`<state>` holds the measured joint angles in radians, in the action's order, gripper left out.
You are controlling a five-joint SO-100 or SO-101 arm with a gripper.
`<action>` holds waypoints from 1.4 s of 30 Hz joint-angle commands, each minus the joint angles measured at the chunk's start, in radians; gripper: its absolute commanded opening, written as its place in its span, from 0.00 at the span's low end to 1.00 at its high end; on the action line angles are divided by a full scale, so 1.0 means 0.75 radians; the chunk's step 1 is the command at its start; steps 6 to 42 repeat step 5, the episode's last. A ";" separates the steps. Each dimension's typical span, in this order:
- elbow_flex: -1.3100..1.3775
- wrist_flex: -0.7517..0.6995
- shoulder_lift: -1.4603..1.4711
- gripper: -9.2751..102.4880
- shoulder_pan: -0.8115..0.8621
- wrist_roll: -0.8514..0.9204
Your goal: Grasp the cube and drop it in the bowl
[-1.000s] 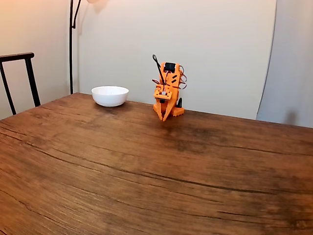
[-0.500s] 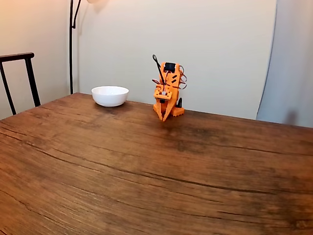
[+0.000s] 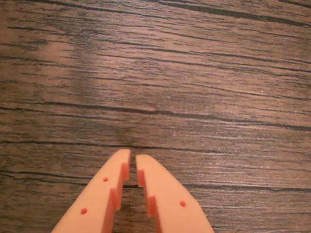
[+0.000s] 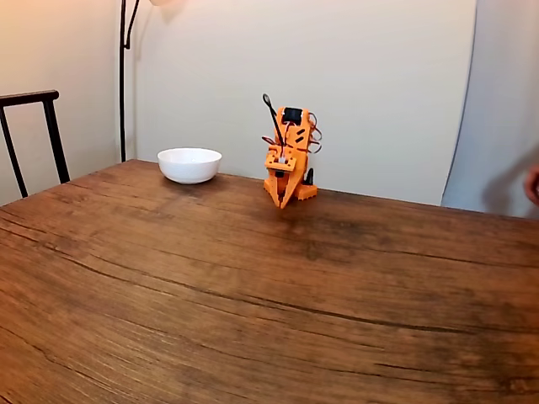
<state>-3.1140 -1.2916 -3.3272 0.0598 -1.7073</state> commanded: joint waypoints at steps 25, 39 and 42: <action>0.002 -0.078 0.027 0.08 0.000 -0.002; 0.002 -0.078 0.027 0.08 0.000 -0.002; 0.002 -0.078 0.027 0.08 0.000 -0.002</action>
